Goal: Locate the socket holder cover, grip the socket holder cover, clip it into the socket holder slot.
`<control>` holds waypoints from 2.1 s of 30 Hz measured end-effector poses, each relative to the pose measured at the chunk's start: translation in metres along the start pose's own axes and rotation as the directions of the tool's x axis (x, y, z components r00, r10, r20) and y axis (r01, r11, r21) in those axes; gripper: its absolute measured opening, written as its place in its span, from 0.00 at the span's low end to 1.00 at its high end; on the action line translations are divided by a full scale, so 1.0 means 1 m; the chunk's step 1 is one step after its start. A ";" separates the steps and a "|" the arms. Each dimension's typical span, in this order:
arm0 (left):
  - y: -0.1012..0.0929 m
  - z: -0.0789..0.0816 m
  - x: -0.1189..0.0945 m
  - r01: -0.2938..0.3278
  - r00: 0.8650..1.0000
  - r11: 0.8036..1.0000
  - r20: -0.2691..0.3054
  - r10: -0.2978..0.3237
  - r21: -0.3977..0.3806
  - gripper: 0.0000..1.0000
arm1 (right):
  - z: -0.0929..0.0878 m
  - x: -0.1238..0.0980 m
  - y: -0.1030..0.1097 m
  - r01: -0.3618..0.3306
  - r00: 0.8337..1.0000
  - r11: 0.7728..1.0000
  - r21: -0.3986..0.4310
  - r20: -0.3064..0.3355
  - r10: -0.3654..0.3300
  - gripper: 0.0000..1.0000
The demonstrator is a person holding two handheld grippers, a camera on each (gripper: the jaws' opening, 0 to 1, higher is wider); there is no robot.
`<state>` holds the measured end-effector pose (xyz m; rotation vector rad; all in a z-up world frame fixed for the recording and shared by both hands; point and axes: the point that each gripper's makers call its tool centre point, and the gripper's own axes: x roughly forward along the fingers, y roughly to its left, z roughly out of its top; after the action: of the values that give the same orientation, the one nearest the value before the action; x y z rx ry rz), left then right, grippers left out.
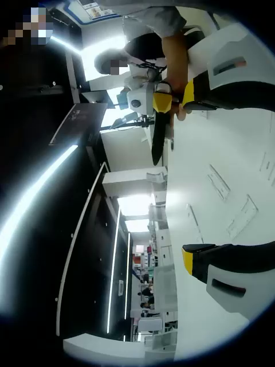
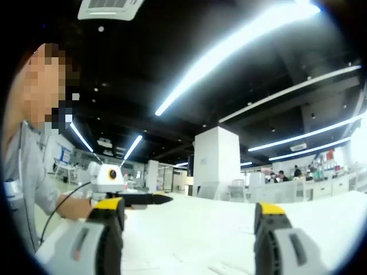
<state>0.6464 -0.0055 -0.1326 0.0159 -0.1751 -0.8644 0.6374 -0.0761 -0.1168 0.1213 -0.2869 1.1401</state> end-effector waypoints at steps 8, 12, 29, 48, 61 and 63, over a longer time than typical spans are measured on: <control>0.002 0.000 0.000 0.000 1.000 1.000 0.003 0.001 -0.012 0.95 | 0.001 0.000 0.001 -0.002 1.000 1.000 0.003 0.003 0.002 0.94; 0.004 0.002 -0.001 -0.002 1.000 1.000 0.012 0.002 -0.026 0.95 | 0.000 0.000 0.000 -0.003 1.000 1.000 0.004 -0.001 0.003 0.94; 0.001 0.003 -0.001 0.009 1.000 0.999 0.021 -0.008 -0.035 0.95 | -0.003 0.000 0.001 -0.004 1.000 1.000 -0.007 -0.013 0.004 0.94; 0.001 0.003 -0.001 0.009 1.000 0.999 0.020 -0.009 -0.039 0.94 | -0.003 0.001 0.002 -0.006 1.000 1.000 -0.020 -0.018 0.006 0.93; 0.001 0.003 -0.001 0.011 1.000 1.000 0.014 -0.011 -0.027 0.93 | 0.001 0.000 0.000 -0.007 1.000 0.999 -0.031 -0.018 0.006 0.93; 0.001 0.002 -0.001 0.010 1.000 1.000 0.010 -0.010 -0.028 0.93 | 0.002 0.000 0.000 -0.006 1.000 0.999 -0.033 -0.017 0.006 0.93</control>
<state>0.6465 -0.0042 -0.1309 -0.0134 -0.1726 -0.8769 0.6367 -0.0767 -0.1150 0.0813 -0.2912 1.1413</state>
